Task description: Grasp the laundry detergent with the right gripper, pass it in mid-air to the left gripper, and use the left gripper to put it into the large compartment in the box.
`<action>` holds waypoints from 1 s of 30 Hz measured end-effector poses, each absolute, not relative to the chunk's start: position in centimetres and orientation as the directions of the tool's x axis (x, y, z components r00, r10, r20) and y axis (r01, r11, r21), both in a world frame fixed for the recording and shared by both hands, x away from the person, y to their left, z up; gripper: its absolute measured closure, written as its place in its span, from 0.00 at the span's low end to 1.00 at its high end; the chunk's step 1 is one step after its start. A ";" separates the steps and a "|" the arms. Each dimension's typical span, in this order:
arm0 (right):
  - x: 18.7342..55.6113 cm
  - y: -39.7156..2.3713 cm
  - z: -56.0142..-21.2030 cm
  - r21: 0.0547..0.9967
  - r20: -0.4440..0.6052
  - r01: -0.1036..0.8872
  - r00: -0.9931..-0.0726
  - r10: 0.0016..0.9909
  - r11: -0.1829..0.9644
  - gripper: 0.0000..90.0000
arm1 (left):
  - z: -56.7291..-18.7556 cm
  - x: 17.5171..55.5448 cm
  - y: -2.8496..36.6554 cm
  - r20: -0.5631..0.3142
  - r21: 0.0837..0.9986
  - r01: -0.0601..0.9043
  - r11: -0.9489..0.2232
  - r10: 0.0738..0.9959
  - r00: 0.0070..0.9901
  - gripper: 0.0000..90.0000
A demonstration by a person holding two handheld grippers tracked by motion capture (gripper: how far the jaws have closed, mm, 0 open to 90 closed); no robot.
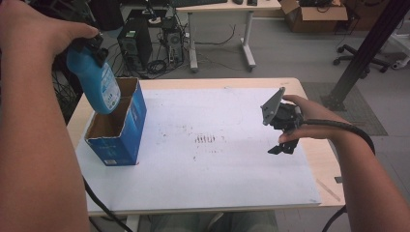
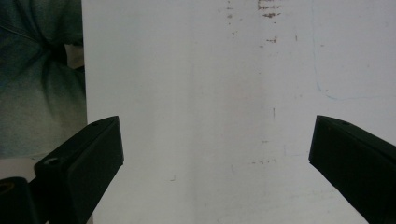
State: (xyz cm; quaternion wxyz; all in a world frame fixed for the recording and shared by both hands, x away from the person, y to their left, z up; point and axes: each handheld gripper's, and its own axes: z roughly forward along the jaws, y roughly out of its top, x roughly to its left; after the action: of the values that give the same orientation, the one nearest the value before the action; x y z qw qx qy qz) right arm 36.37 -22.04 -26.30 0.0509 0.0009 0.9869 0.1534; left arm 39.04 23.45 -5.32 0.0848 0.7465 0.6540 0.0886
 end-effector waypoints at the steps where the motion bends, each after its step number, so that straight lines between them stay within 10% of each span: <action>1: 36.4 -22.0 -26.3 0.298 -0.101 -0.013 -0.995 0.018 0.954 0.04 | -5.5 39.1 23.6 0.020 0.241 0.962 -0.131 0.991 0.130 0.42; 30: 36.2 -21.6 -25.5 0.289 -0.104 -0.016 -0.994 0.014 0.957 0.04 | -13.5 40.8 25.9 -0.010 0.190 0.974 -0.120 0.992 0.124 0.42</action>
State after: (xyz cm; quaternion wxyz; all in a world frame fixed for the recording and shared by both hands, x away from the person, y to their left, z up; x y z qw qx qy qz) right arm 36.18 -21.62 -25.48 0.0525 -0.0005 0.9878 0.1464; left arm 40.84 25.85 -13.52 0.0746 0.7461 0.6590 0.0594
